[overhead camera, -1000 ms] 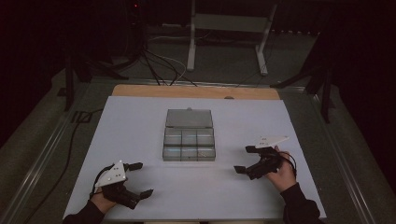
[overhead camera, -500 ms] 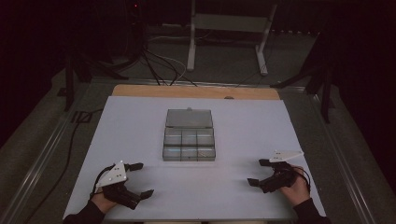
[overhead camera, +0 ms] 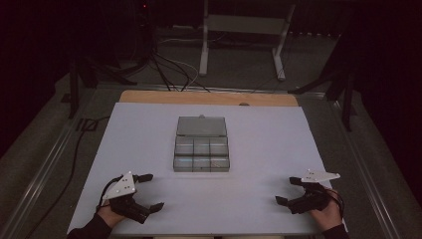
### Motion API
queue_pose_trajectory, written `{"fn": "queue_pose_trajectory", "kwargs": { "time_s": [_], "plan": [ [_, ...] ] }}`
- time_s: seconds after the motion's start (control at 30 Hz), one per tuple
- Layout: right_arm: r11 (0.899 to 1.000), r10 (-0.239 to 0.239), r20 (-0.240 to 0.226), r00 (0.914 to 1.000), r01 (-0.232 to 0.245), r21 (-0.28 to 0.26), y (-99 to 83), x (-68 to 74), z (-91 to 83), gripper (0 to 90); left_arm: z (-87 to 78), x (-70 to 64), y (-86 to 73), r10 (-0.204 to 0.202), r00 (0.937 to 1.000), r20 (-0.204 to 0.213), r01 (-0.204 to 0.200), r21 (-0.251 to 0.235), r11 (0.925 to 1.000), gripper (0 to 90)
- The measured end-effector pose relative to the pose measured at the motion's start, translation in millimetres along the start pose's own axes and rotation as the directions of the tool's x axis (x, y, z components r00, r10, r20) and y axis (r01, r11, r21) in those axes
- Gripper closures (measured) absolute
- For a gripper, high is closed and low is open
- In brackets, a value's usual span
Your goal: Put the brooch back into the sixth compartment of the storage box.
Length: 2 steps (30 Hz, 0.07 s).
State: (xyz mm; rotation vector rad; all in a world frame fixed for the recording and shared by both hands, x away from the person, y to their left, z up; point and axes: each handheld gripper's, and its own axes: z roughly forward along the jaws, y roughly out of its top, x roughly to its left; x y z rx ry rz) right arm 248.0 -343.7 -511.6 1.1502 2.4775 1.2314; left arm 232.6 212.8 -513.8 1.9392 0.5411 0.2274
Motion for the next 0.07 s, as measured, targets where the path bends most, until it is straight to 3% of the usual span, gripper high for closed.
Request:
{"fn": "queue_pose_trajectory", "kwargs": {
  "time_s": [0.07],
  "plan": [
    [1.000,-0.002,0.004,1.0000,0.002,-0.010,-0.1,-0.2,-0.8,0.0,0.0,-0.3,0.2,0.004,1.0000,0.001,-0.004,0.002,1.0000,1.1]
  ]
}}
